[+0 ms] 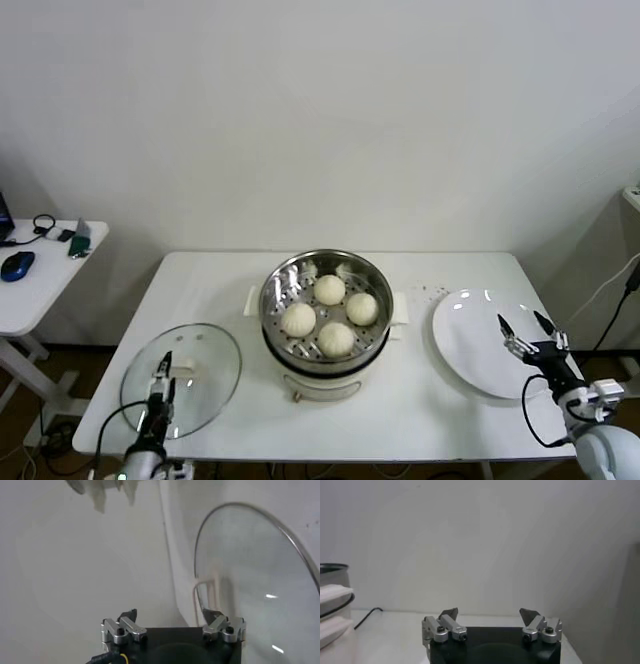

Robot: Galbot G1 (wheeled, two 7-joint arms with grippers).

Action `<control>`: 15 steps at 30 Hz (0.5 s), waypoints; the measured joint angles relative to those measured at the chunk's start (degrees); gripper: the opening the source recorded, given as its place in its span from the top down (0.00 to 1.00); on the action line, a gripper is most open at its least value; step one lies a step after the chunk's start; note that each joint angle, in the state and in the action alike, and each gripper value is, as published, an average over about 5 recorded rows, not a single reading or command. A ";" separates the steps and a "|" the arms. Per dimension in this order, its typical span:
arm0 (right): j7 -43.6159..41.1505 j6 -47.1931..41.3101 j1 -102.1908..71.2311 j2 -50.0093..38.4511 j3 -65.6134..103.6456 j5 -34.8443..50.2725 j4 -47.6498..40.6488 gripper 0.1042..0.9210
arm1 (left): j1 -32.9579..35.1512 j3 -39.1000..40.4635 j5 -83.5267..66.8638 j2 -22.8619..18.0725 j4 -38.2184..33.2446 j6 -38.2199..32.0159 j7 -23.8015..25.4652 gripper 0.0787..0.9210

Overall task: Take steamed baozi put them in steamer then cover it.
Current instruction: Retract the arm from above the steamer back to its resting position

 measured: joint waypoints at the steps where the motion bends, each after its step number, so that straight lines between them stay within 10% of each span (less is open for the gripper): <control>1: -0.12 0.09 -0.32 0.12 0.26 -0.20 0.01 0.12 | -0.54 -0.01 0.14 0.00 0.67 0.01 -0.23 0.12; 15: -1.68 0.87 -3.28 1.59 2.78 -2.64 0.04 0.12 | -6.33 0.64 0.68 0.07 6.91 0.00 -2.43 0.12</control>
